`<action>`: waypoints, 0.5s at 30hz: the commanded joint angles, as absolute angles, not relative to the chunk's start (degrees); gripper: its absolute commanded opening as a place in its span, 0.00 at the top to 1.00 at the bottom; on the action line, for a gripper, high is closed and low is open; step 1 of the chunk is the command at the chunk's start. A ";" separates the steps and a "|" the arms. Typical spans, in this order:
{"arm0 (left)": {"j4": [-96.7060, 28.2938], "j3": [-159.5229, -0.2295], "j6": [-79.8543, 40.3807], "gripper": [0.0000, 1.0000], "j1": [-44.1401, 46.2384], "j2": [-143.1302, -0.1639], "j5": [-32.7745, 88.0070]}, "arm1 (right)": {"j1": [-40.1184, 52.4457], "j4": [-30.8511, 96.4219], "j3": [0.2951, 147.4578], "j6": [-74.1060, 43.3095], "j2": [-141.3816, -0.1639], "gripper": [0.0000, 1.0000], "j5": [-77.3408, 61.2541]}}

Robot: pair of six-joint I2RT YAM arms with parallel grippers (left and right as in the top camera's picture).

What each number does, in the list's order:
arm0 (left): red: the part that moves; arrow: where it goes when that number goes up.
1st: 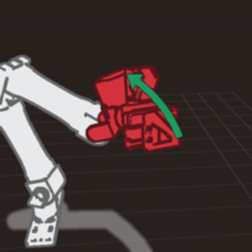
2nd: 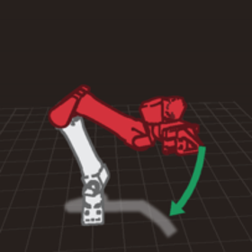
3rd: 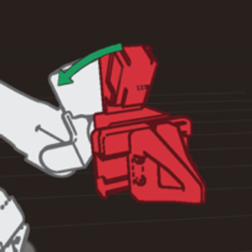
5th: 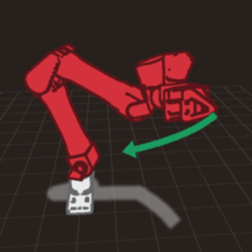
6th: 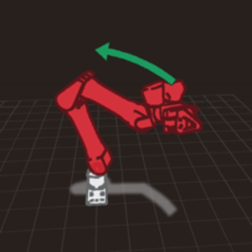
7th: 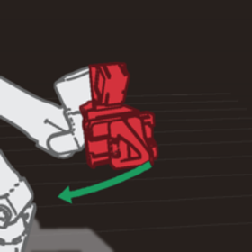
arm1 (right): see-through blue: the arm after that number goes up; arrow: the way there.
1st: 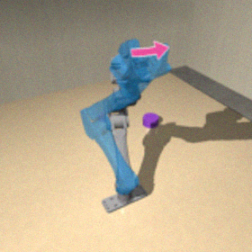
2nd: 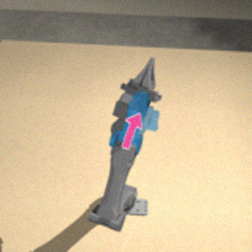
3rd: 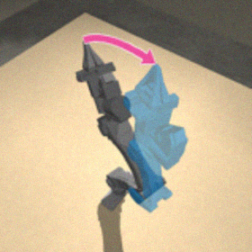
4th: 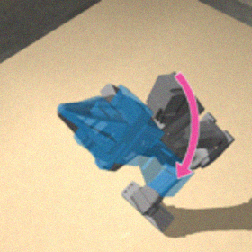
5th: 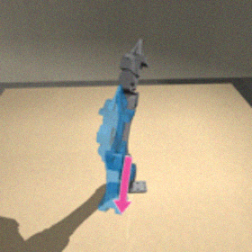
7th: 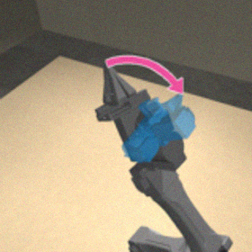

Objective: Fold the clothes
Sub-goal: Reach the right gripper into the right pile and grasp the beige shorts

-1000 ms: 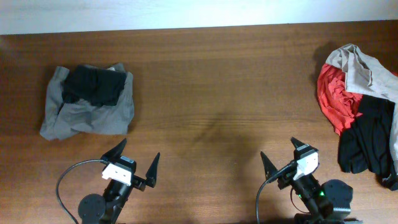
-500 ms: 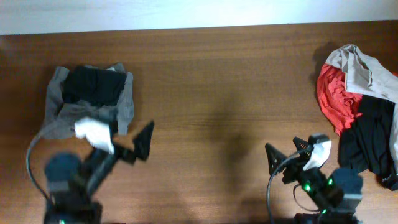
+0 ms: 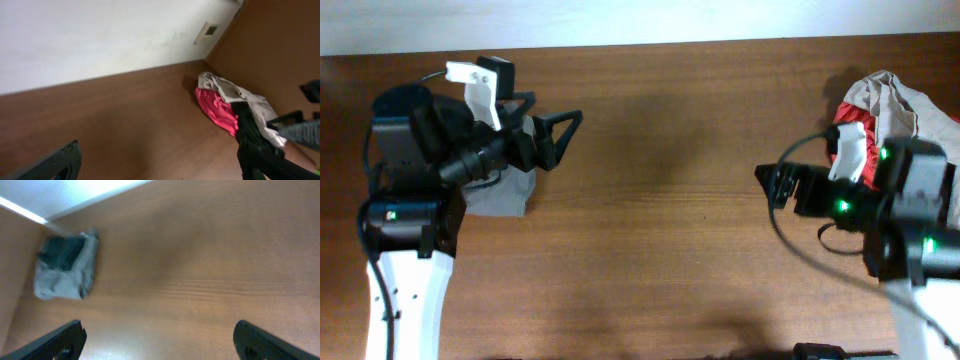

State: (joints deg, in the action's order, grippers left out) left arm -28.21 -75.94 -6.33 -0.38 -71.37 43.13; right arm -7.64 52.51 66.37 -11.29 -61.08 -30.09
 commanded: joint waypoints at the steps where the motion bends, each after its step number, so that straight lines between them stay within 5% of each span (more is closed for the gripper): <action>1: -29.54 -76.69 -6.81 0.01 -0.14 -72.58 42.33 | -10.26 57.17 73.45 -15.92 -66.96 0.01 -20.32; 10: -46.52 -82.02 -6.81 0.00 -0.14 -72.53 15.94 | -30.72 67.55 85.03 -22.85 -79.33 0.01 -12.73; 15: -50.30 -83.74 -6.79 0.00 -0.14 -72.38 13.17 | -47.92 68.38 85.03 -25.63 -84.84 0.01 -12.82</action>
